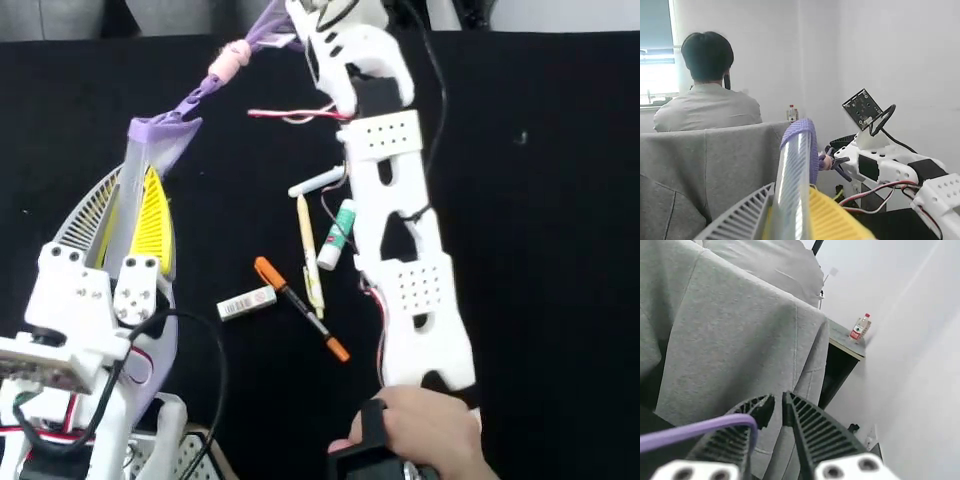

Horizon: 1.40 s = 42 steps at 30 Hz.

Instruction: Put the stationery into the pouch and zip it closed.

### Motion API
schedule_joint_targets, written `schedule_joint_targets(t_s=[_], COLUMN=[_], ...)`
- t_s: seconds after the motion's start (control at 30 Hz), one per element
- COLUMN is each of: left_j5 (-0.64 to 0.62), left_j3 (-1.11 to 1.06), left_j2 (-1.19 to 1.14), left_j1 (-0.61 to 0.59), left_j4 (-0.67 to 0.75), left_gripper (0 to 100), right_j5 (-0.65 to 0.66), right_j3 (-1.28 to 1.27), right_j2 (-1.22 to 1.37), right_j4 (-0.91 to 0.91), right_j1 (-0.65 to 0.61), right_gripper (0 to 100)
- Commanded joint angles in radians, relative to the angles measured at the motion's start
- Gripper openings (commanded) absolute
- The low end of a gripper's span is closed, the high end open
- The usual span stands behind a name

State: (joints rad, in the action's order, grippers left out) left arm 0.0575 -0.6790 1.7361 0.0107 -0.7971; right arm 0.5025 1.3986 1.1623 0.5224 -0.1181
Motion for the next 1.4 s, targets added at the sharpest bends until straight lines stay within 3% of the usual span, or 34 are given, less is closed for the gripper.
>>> schedule_joint_targets(t_s=[0.0, 0.17, 0.37, 0.6, 0.8, 1.13, 1.3, 1.37], left_j5=[-0.025, -0.025, -0.025, -0.025, -0.017, 0.192, 0.187, 0.183], left_j3=[0.308, 0.3, 0.199, -0.145, -0.469, -0.727, -0.723, -0.707], left_j2=[0.091, 0.091, 0.091, 0.089, 0.089, 0.089, 0.089, 0.089], left_j1=[-0.048, -0.048, -0.048, -0.048, -0.01, 0.255, 0.272, 0.272], left_j4=[0.103, 0.097, 0.095, 0.19, 0.281, 0.141, 0.018, -0.005], left_gripper=[3, 3, 3, 3, 3, 4, 20, 21], right_j5=[0.037, 0.032, -0.103, -0.203, -0.21, -0.267, -0.307, -0.307], right_j3=[0.018, 0.09, 0.278, 0.262, 0.262, 0.26, 0.251, 0.249], right_j2=[0.186, 0.166, 0.041, -0.338, -0.611, -0.946, -1.043, -1.072], right_j4=[-0.017, 0.052, 0.293, 0.582, 0.787, 1.03, 0.974, 0.961], right_j1=[0.092, 0.1, 0.106, 0.1, 0.08, -0.049, -0.12, -0.144], right_gripper=[1.1, 1.1, 1.1, 1.1, 1.1, 1.1, 1.1, 1.1])
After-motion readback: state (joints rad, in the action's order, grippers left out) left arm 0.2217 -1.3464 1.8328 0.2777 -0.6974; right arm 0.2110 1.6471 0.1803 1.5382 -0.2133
